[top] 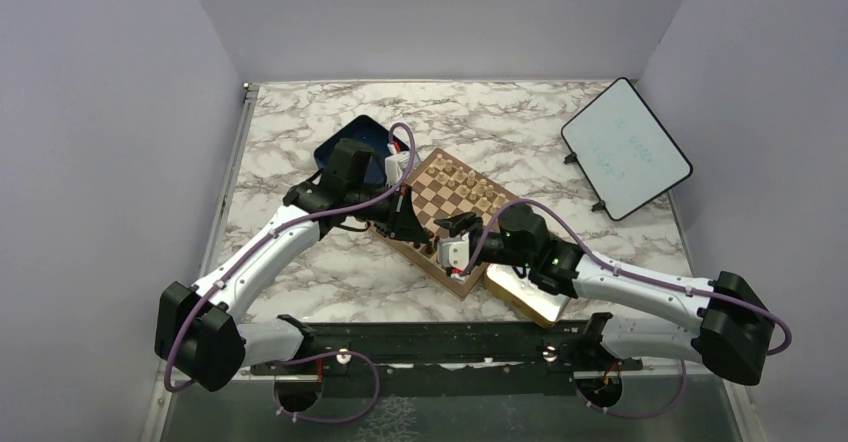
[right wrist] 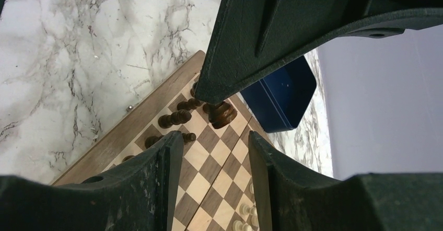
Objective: Set up the chess pieces on the board
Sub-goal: Place the chess piece on the chessboard.
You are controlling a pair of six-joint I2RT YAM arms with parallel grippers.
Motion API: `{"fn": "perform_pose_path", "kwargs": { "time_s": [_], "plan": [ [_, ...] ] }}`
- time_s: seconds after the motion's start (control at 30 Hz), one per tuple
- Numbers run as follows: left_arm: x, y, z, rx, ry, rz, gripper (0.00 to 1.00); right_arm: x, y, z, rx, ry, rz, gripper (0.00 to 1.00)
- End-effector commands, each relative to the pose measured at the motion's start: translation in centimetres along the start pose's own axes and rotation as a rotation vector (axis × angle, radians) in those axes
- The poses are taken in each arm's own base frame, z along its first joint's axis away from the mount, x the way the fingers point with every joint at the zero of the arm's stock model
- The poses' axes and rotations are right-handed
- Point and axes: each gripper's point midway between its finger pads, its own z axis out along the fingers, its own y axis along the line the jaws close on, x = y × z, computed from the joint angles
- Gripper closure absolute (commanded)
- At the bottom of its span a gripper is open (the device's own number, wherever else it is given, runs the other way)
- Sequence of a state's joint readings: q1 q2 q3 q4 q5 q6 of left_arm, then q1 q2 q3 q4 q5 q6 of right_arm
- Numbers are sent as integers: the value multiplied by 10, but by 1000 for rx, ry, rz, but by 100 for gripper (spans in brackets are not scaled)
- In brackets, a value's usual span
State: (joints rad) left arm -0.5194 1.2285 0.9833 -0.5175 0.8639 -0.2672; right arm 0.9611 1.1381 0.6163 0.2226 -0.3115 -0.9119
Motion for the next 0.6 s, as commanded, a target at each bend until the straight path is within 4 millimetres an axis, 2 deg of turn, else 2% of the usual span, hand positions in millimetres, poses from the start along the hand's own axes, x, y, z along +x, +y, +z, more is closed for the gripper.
{"fn": "perform_pose_path", "kwargs": {
  "time_s": [0.0,0.2,0.47,0.57],
  "plan": [
    [3,-8,-1,34,5,26,100,-24,-19,4,33,-81,-60,47],
    [7,-4,2,33,20,10,100,-24,-14,7,1,-90,-80,48],
    [6,-2,4,32,26,7,100,-29,-6,8,-49,-116,-108,64],
    [7,0,5,28,29,1,100,-29,-4,7,-59,-116,-111,67]
  ]
}}
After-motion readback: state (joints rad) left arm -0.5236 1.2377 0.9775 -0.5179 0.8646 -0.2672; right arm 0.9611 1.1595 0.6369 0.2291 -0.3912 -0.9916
